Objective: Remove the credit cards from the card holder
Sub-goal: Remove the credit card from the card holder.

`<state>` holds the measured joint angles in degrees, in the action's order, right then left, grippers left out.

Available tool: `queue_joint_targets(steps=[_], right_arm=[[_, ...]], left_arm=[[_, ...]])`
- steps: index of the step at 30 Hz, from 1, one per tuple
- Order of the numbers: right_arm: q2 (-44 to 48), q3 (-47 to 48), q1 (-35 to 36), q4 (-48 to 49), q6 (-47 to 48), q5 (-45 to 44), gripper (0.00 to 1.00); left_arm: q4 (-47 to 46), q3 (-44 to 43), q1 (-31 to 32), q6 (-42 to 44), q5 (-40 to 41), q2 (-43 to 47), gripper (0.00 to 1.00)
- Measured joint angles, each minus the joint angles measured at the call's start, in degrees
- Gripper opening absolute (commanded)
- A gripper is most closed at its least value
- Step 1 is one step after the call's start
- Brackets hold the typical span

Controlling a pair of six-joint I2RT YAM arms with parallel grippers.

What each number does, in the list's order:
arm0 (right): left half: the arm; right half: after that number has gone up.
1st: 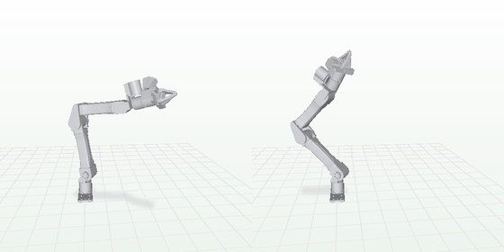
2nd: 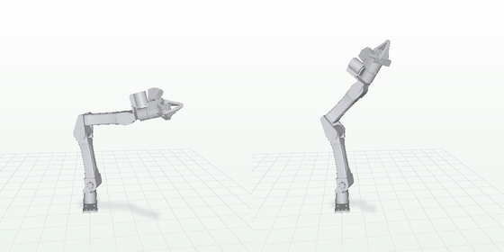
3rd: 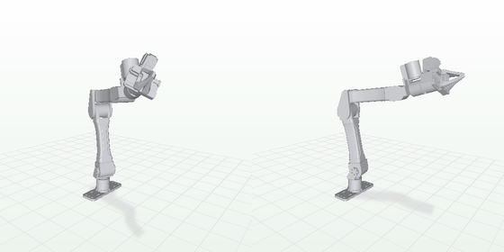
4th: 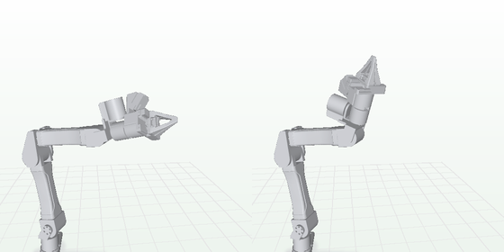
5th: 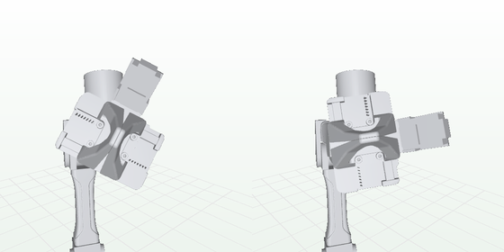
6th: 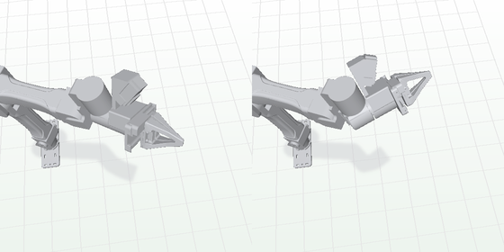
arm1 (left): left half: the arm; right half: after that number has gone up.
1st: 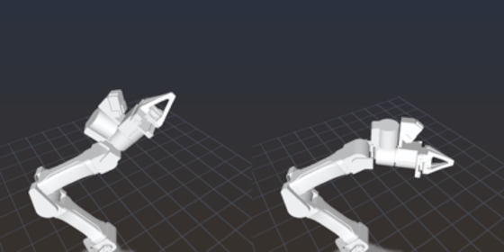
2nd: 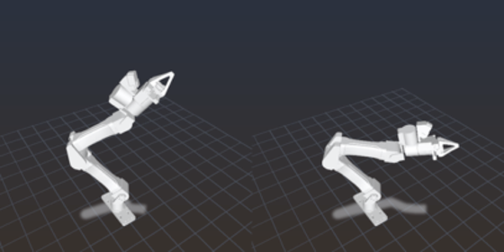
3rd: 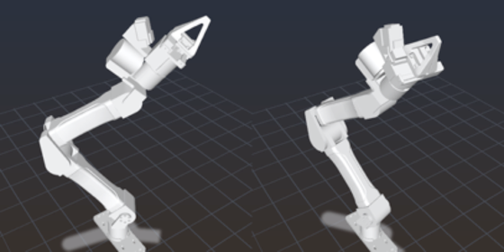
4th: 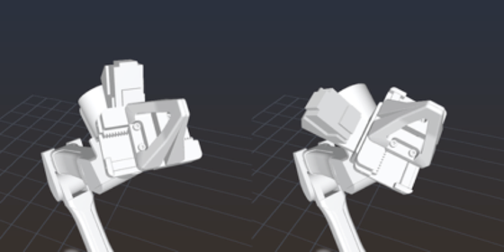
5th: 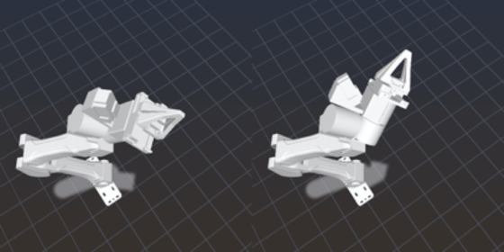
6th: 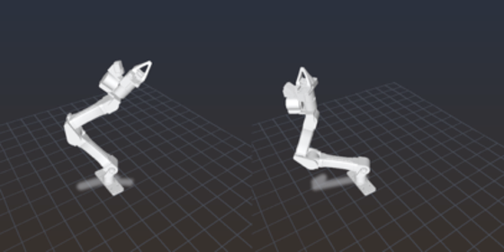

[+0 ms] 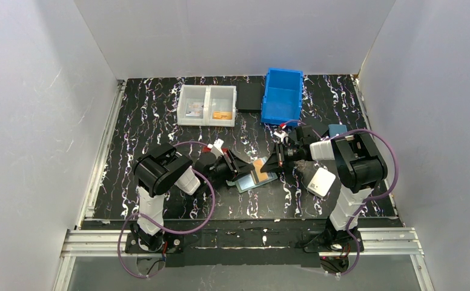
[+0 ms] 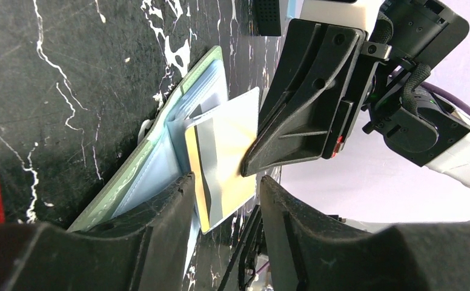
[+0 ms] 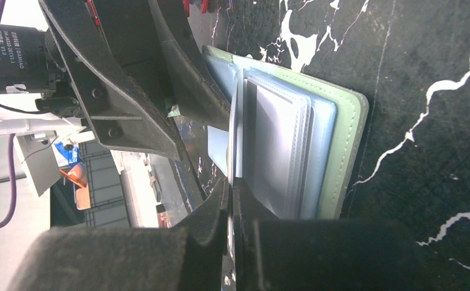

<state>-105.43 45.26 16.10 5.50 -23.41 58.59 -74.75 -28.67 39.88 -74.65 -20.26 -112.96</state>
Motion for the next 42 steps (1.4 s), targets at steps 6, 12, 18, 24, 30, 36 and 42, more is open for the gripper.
queue_joint_targets(steps=[6,12,18,24,30,36,42], right_arm=[[0.00,-0.15,-0.25,1.27,-1.49,0.94,0.01],[0.00,-0.89,-0.37,3.22,-2.82,1.76,0.01],[0.00,-1.15,-0.38,3.87,-3.66,2.06,0.01],[-0.01,-1.16,-0.94,4.74,-4.28,2.39,0.01],[-0.12,-1.11,-1.60,3.78,-3.52,2.43,0.01],[-1.45,-0.41,-1.88,1.04,-1.58,1.54,0.01],[-1.46,0.26,-1.48,-1.36,0.16,1.35,0.03]], left_arm=[[0.29,-0.33,0.04,-0.40,-0.10,0.00,0.45],[1.13,-0.33,0.07,-0.43,-0.10,0.01,0.48],[1.50,-1.31,0.23,-0.70,-0.47,0.05,0.52],[3.53,-3.32,0.39,-0.84,-1.26,0.03,0.41],[5.75,-3.45,0.19,-1.51,-0.85,-0.31,0.00],[5.92,-3.44,0.16,-1.94,-1.03,-0.91,0.00],[4.07,-1.55,0.12,-1.51,-0.95,-0.71,0.00]])
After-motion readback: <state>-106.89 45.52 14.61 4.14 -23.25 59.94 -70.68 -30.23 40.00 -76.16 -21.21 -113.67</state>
